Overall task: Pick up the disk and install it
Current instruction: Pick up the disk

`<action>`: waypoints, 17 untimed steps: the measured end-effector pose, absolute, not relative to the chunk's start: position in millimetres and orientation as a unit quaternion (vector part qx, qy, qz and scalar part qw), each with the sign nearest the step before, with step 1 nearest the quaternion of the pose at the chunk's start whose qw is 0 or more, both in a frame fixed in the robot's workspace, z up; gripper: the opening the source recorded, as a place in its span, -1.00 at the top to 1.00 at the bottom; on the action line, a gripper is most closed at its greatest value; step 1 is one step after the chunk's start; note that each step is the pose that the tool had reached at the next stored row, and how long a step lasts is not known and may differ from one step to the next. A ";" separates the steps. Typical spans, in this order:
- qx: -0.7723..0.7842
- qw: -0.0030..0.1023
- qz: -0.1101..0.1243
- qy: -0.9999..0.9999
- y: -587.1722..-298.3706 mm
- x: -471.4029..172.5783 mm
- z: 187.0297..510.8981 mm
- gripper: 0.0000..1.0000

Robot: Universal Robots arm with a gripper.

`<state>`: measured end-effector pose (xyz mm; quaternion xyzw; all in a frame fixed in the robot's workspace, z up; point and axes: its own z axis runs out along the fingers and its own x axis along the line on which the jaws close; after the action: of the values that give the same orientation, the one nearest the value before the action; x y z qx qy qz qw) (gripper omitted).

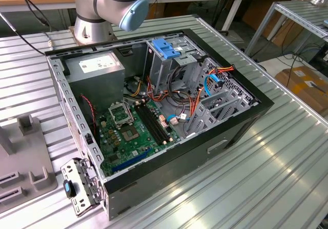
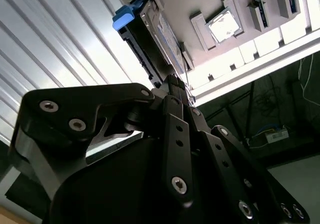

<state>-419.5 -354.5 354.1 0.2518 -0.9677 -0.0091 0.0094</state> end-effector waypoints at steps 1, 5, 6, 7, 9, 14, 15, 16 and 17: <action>0.252 0.009 -0.009 -0.968 -354.5 -419.5 354.1 0.79; 0.253 0.009 -0.009 -0.967 -354.5 -419.5 354.1 0.79; 0.253 0.009 -0.009 -0.967 -354.5 -419.5 354.1 0.79; 0.253 0.009 -0.009 -0.967 -354.5 -419.5 354.1 0.79; 0.253 0.009 -0.009 -0.967 -354.5 -419.5 354.1 0.79; 0.253 0.009 -0.009 -0.967 -354.5 -419.5 354.1 0.79; 0.253 0.009 -0.009 -0.967 -354.5 -419.5 354.1 0.79; 0.255 0.009 -0.009 -0.967 -354.5 -419.5 354.1 0.79; 0.261 0.009 -0.009 -0.965 -354.5 -419.5 354.1 0.79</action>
<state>-419.5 -354.5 354.1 0.2611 -0.9652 -0.0090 0.0095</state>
